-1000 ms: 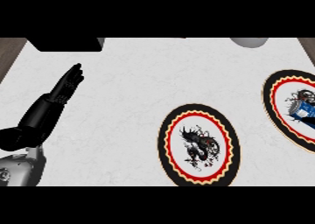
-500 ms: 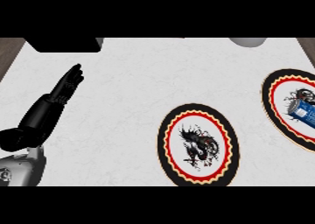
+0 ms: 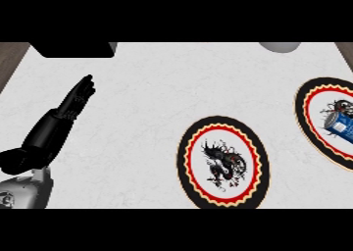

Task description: Pick the can from the plate and place it in the plate

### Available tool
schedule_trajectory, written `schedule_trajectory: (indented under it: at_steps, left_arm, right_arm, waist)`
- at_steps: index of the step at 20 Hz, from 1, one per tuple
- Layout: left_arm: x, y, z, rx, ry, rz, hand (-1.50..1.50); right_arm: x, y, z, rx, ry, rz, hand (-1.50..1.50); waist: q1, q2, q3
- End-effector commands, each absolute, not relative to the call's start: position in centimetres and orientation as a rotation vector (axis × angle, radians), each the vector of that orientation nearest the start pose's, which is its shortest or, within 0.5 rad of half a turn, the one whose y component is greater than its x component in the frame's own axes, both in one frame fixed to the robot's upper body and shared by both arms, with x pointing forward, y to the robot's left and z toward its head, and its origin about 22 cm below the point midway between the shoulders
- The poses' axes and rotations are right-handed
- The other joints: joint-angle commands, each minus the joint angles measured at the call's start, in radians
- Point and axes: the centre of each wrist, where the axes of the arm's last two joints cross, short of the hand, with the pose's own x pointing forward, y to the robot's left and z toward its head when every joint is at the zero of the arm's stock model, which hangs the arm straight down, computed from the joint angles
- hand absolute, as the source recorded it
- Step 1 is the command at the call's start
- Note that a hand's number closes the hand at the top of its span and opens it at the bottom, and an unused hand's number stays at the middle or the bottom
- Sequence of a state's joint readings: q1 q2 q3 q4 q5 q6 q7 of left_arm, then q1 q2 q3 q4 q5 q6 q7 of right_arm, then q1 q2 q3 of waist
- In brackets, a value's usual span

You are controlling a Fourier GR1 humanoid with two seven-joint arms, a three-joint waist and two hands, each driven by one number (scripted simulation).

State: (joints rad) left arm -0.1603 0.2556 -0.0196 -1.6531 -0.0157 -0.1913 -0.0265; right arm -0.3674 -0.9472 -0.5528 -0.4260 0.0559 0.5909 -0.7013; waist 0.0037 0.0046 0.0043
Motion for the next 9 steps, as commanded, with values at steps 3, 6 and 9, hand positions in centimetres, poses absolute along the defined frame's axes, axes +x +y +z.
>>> schedule_trajectory:
  at_steps: [3,6,9]
  left_arm:
    - [28.0,26.6,7.9,0.019,-1.777,-0.456,0.00]
    - [27.6,27.6,7.6,0.016,-1.759,-0.446,0.00]
    - [27.5,26.1,7.5,0.007,-1.769,-0.438,0.00]
  right_arm:
    - [17.8,-62.0,12.1,-0.220,-1.835,0.197,-1.50]
    - [17.3,-61.7,11.1,-0.216,-1.843,0.218,-1.50]
    - [17.8,-61.7,12.3,-0.198,-1.815,0.266,-1.50]
  waist:
    - [-0.009,0.000,0.002]
    - [-0.007,-0.002,0.003]
    - [0.002,-0.001,0.003]
